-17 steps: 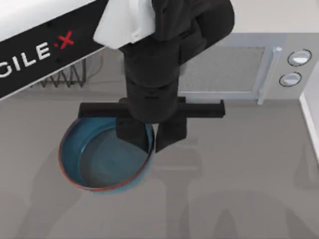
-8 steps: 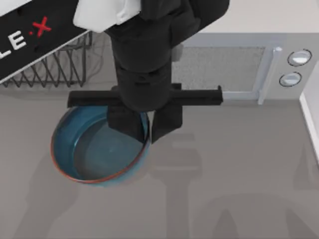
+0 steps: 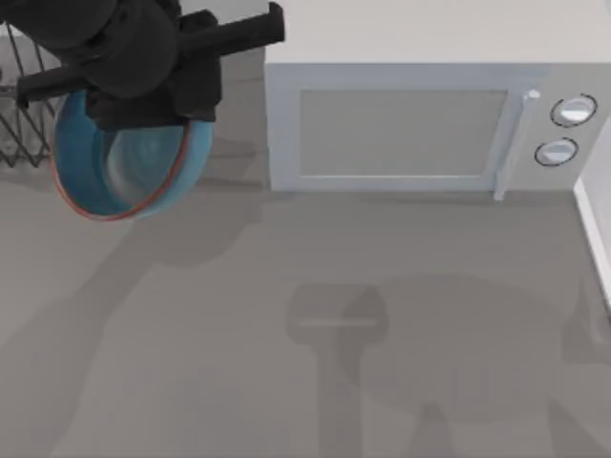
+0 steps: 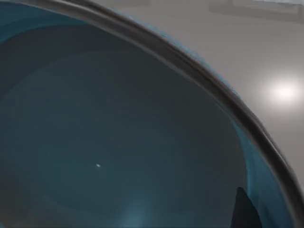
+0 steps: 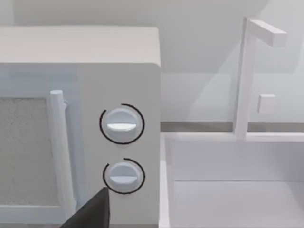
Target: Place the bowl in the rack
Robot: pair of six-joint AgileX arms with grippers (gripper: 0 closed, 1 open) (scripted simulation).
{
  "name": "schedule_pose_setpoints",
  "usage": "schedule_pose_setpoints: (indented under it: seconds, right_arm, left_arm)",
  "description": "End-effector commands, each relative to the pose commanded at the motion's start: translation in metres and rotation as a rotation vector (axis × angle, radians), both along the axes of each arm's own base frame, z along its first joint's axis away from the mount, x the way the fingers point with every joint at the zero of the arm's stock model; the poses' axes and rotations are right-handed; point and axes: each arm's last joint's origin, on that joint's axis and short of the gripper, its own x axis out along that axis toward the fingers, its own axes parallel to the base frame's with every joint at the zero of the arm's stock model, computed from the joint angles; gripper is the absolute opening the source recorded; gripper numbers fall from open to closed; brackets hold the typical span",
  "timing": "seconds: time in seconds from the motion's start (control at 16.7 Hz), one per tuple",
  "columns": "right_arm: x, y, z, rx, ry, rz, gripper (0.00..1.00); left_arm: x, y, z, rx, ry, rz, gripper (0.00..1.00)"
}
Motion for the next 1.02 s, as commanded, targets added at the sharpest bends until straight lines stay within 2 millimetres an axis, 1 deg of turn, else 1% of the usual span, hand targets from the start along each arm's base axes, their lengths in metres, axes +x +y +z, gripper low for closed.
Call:
schedule_pose_setpoints:
  seconds: [0.12,0.24,0.3,0.42,0.54,0.66,0.78,0.84,1.02]
  right_arm:
    - [0.000,0.000,0.000,0.000,0.000,0.000,1.00]
    - [0.000,0.000,0.000,0.000,0.000,0.000,1.00]
    - [0.000,0.000,0.000,0.000,0.000,0.000,1.00]
    - [0.000,0.000,0.000,0.000,0.000,0.000,1.00]
    - [0.000,0.000,0.000,0.000,0.000,0.000,1.00]
    - [0.000,0.000,0.000,0.000,0.000,0.000,1.00]
    - [0.000,0.000,0.000,0.000,0.000,0.000,1.00]
    - [0.000,0.000,0.000,0.000,0.000,0.000,1.00]
    - [0.000,0.000,0.000,0.000,0.000,0.000,1.00]
  left_arm:
    - [0.005,0.039,0.011,-0.058,-0.197,0.029,0.00]
    - [0.001,0.079,0.022,-0.073,-0.420,0.066,0.00]
    - [-0.004,0.098,0.028,-0.063,-0.535,0.086,0.00]
    - [-0.020,0.132,0.038,-0.010,-0.756,0.126,0.00]
    - [-0.042,0.157,0.046,0.073,-0.940,0.163,0.00]
    - [-0.063,0.173,0.051,0.160,-1.074,0.193,0.00]
    - [-0.077,0.181,0.053,0.221,-1.149,0.210,0.00]
    - [-0.080,0.183,0.053,0.235,-1.165,0.213,0.00]
    - [-0.080,0.183,0.053,0.238,-1.167,0.214,0.00]
